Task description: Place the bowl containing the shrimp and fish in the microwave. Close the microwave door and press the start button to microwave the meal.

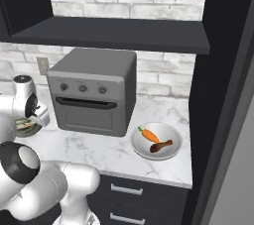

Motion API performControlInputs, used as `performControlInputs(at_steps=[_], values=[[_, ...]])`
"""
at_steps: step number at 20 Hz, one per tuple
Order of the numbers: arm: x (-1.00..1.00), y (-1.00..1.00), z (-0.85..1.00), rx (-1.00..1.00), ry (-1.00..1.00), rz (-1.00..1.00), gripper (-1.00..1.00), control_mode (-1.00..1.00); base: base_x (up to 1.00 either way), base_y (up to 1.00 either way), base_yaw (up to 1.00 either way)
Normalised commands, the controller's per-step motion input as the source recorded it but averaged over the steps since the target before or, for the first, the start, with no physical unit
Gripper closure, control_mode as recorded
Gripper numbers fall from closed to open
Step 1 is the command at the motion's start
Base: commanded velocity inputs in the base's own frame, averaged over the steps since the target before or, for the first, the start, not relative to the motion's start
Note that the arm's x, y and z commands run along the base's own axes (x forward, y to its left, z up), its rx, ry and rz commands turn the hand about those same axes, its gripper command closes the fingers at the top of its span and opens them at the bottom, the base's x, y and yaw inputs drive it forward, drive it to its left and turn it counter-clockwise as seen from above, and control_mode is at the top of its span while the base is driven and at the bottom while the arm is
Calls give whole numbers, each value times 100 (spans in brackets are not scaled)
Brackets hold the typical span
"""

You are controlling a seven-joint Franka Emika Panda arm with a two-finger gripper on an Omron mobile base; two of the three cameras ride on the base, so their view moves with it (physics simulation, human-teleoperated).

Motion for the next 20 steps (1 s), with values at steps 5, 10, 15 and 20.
performControlInputs(at_steps=[5,10,15,20], values=[[31,35,-36,0,2,0,-100,-100,0,0,0],[23,30,-33,0,1,0,-100,-100,0,0,0],[16,19,-30,0,0,0,-100,-100,0,0,0],[6,17,-26,0,0,0,100,-100,0,0,0]])
